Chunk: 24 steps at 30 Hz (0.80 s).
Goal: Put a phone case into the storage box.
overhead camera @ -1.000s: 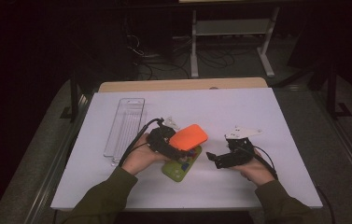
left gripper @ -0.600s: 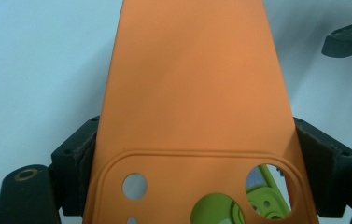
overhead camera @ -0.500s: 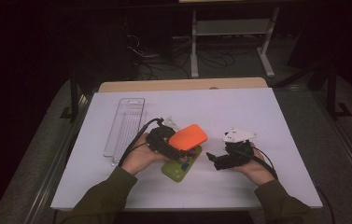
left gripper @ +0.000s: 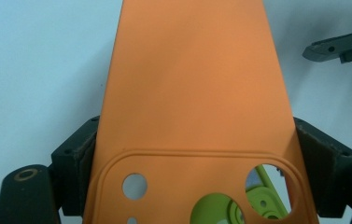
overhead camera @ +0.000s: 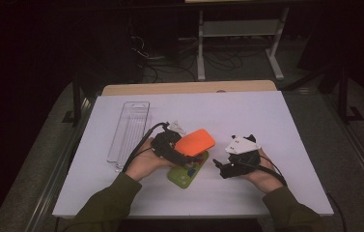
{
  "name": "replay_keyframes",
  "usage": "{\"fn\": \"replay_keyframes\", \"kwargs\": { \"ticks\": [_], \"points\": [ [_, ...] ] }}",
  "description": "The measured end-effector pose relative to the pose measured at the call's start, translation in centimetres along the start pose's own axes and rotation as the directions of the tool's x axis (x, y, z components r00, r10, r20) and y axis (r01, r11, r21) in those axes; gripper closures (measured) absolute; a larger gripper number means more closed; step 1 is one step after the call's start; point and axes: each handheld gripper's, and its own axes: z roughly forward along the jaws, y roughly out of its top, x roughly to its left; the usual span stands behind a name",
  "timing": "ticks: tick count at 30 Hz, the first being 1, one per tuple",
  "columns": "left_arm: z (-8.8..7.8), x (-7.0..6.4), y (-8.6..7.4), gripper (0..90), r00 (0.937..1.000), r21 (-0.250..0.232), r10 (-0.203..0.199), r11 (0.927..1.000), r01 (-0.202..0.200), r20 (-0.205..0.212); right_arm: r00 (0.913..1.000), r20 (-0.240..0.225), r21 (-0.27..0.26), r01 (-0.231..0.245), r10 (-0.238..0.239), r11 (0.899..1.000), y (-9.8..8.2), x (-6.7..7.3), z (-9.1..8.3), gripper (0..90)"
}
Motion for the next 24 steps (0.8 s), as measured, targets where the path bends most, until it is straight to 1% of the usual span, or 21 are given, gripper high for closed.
{"fn": "replay_keyframes", "kwargs": {
  "ticks": [1,2,3,6,7,8,9,10,11,12,13,14,15,16,17,18,19,20,21,23,24],
  "points": [
    [0.0,0.0,0.0,15.7,1.0000,0.003,0.003,1.0000,-0.003,0.001,0.9998,0.006,-0.002,0.020,-0.020,1.000,0.0,0.0,0.0,1.6],
    [0.0,0.0,0.0,15.7,1.0000,0.001,0.001,1.0000,-0.001,0.003,0.9996,0.012,0.000,0.027,-0.027,1.000,0.0,0.2,0.0,1.6],
    [0.0,0.0,0.0,15.7,1.0000,0.002,0.004,1.0000,-0.004,0.004,0.9987,0.017,0.000,0.048,-0.048,0.999,0.0,0.2,0.1,1.6],
    [0.0,0.0,0.0,15.7,1.0000,-0.002,0.002,1.0000,-0.002,0.007,0.9963,0.033,-0.003,0.080,-0.080,0.997,0.0,0.5,0.1,1.6],
    [0.0,0.0,0.0,15.7,1.0000,0.001,0.003,1.0000,-0.003,0.007,0.9918,0.050,0.004,0.118,-0.118,0.993,0.0,0.7,0.2,1.6],
    [-0.1,0.0,0.0,15.7,0.9998,0.013,0.015,0.9998,-0.016,0.009,0.9904,0.058,0.006,0.125,-0.125,0.992,0.0,0.8,0.2,1.5],
    [-0.1,0.0,0.0,15.7,0.9998,0.013,0.015,0.9998,-0.016,0.009,0.9904,0.058,0.006,0.125,-0.125,0.992,0.0,0.8,0.2,1.5],
    [-0.1,0.1,0.0,15.7,0.9998,0.016,0.020,0.9997,-0.020,0.011,0.9860,0.073,0.005,0.150,-0.150,0.989,0.1,0.9,0.2,1.6],
    [-0.1,0.0,0.0,15.7,0.9998,0.014,0.020,0.9997,-0.020,0.010,0.9860,0.073,0.005,0.150,-0.150,0.989,0.1,0.9,0.2,1.6],
    [0.1,-0.2,-0.1,15.8,0.9999,-0.007,-0.007,1.0000,0.007,0.012,0.9824,0.078,0.006,0.169,-0.169,0.986,0.1,1.0,0.2,1.6],
    [0.2,-0.2,-0.1,15.7,0.9998,-0.014,-0.017,0.9997,0.017,0.013,0.9805,0.088,0.006,0.176,-0.176,0.984,0.1,1.1,0.2,1.6],
    [0.2,-0.2,-0.1,15.7,0.9998,-0.015,-0.017,0.9997,0.017,0.013,0.9754,0.097,0.004,0.198,-0.198,0.980,0.1,1.1,0.2,1.5],
    [0.2,-0.2,-0.1,15.7,0.9998,-0.014,-0.016,0.9998,0.016,0.013,0.9735,0.105,0.004,0.204,-0.203,0.979,0.1,1.3,0.2,1.6],
    [0.1,-0.2,-0.1,15.7,0.9998,-0.011,-0.014,0.9998,0.015,0.016,0.9667,0.113,0.002,0.231,-0.230,0.973,0.1,1.3,0.2,1.6],
    [0.2,-0.2,-0.1,15.7,0.9997,-0.016,-0.019,0.9997,0.019,0.015,0.9629,0.120,0.003,0.243,-0.241,0.970,0.1,1.4,0.1,1.6],
    [0.1,-0.2,-0.1,15.7,0.9997,-0.016,-0.018,0.9997,0.018,0.015,0.9574,0.125,0.001,0.262,-0.260,0.965,0.1,1.5,0.2,1.6],
    [0.1,-0.2,-0.1,15.7,0.9998,-0.016,-0.016,0.9997,0.016,0.013,0.9543,0.129,0.000,0.272,-0.270,0.962,0.1,1.6,0.2,1.6],
    [0.1,-0.2,-0.1,15.7,0.9998,-0.016,-0.016,0.9997,0.016,0.013,0.9543,0.129,0.000,0.272,-0.270,0.962,0.1,1.6,0.2,1.6],
    [0.1,-0.2,-0.1,15.7,0.9998,-0.014,-0.014,0.9998,0.015,0.015,0.9495,0.131,0.001,0.287,-0.285,0.958,0.1,1.7,0.2,1.5],
    [0.1,-0.2,-0.1,15.7,0.9998,-0.014,-0.013,0.9998,0.013,0.017,0.9425,0.137,0.008,0.307,-0.305,0.952,0.0,1.9,0.2,1.6],
    [0.1,-0.2,-0.1,15.7,0.9998,-0.014,-0.013,0.9998,0.013,0.016,0.9365,0.142,0.007,0.323,-0.321,0.946,0.0,1.9,0.2,1.6]
  ]
}}
